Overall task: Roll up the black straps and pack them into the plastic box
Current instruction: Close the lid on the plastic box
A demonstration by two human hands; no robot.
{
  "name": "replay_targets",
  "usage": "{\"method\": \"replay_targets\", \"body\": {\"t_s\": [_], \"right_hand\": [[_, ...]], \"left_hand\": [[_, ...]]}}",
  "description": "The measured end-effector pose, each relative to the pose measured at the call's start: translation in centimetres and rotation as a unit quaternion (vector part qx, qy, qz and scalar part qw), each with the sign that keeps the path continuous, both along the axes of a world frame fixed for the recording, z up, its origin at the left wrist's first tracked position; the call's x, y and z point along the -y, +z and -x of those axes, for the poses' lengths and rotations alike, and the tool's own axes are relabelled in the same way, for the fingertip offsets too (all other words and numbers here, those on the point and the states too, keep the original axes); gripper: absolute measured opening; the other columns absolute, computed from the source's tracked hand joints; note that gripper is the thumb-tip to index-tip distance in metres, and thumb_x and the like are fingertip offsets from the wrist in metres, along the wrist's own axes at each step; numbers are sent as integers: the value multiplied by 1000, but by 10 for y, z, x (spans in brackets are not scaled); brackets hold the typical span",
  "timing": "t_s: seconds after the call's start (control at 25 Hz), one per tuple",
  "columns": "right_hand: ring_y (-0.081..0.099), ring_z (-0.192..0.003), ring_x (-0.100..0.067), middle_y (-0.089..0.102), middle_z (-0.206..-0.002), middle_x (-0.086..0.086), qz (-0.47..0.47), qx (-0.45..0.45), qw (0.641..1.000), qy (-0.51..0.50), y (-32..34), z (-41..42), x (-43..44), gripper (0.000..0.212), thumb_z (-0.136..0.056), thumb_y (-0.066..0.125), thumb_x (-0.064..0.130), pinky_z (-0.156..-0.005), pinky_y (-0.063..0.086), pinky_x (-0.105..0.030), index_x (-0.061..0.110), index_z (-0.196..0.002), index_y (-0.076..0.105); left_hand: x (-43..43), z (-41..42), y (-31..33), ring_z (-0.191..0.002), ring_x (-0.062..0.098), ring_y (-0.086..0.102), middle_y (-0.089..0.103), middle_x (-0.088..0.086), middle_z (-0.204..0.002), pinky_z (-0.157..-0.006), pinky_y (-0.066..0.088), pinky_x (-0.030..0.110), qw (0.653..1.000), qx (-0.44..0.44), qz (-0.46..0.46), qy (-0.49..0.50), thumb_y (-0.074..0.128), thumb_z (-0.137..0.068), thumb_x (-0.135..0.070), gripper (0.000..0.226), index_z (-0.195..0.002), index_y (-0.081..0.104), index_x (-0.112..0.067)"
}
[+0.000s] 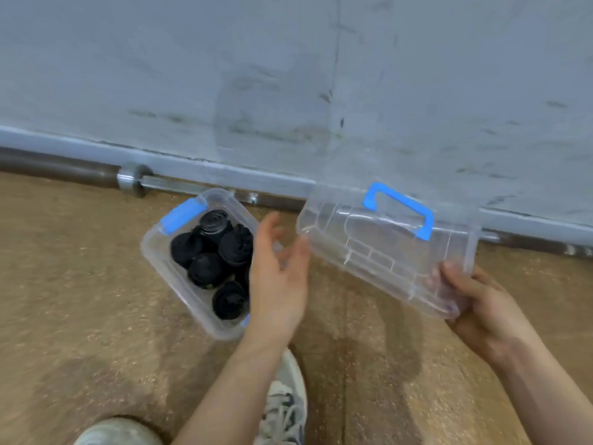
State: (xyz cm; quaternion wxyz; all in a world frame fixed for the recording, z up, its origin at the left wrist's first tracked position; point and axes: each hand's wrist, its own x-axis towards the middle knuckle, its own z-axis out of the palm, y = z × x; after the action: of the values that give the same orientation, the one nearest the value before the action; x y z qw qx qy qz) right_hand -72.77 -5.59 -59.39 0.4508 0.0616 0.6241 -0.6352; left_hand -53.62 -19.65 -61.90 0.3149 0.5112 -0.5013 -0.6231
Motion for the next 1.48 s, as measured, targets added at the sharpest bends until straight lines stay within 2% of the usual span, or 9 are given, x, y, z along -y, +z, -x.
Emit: {"method": "replay_targets", "body": {"t_s": [0.08,0.2,0.36,0.6,0.84,1.0,1.28,1.4,1.48], "right_hand": [[70,-58,-14,73,-73,-10,7,23,999,48,-7,-46,18,16,-69,68,9,-53,59,-26,7,-84,65],[70,-59,-19,75,-81,-16,-40,57,990,119,-32,-109,46,27,-86,65,23,-52,58,-27,-2,-96,67],[55,-52,-17,67,-67,-12,-164,-11,943,289,-62,-147,76,48,-92,60,47,-44,37,-20,0,-87,69],[65,-54,-21,68,-60,-9,-232,-107,905,340,-100,-167,112,50,-92,62,49,-68,58,-42,8,-63,65],[74,-71,-30,75,-78,-9,-232,-105,910,328,-103,-158,113,26,-92,68,36,-73,61,-51,10,-86,70],[73,-83,-25,76,-90,-4,-241,-209,878,356,-114,-142,127,9,-92,68,26,-84,58,-50,19,-96,72],[70,-83,-19,73,-91,-5,-206,-204,894,342,-117,-137,137,14,-90,67,3,-76,58,-35,10,-102,71],[68,-89,-21,67,-107,-9,-167,-142,939,266,-124,-133,127,43,-82,78,7,-74,54,-29,8,-122,62],[63,-107,-24,58,-125,-7,-197,-135,934,264,-130,-131,123,72,-74,86,17,-90,53,-36,12,-136,50]], "left_hand": [[36,-27,16,-65,14,60,66,1,-88,-61,53,28,979,-119,-124,110,53,-100,-26,29,-128,54,-19],[82,-81,13,-48,10,53,68,4,-73,-50,45,23,979,-47,-113,164,56,-99,-20,25,-118,63,-5],[138,-124,-25,-82,21,64,68,7,-99,-79,54,32,980,164,-60,93,70,-89,-12,34,-121,64,-5],[183,-136,-96,-124,33,48,57,15,-128,-106,37,39,904,419,61,-56,58,-96,-35,34,-129,61,-28],[156,-164,-90,-97,32,64,69,10,-97,-81,46,34,894,438,76,-48,61,-93,-31,28,-120,63,-23],[101,-203,-86,-61,19,63,65,-3,-66,-55,45,27,899,435,12,-41,64,-91,-36,18,-105,59,-25],[67,-211,-81,-88,28,65,71,3,-94,-75,48,34,892,452,14,18,71,-87,-31,29,-110,66,-15],[69,-204,-79,-79,25,62,65,5,-92,-67,46,30,939,289,-131,131,75,-85,-12,21,-101,62,-14],[71,-201,-81,-80,21,62,61,7,-100,-72,49,35,936,154,-232,215,70,-84,3,37,-111,53,-14]]}}
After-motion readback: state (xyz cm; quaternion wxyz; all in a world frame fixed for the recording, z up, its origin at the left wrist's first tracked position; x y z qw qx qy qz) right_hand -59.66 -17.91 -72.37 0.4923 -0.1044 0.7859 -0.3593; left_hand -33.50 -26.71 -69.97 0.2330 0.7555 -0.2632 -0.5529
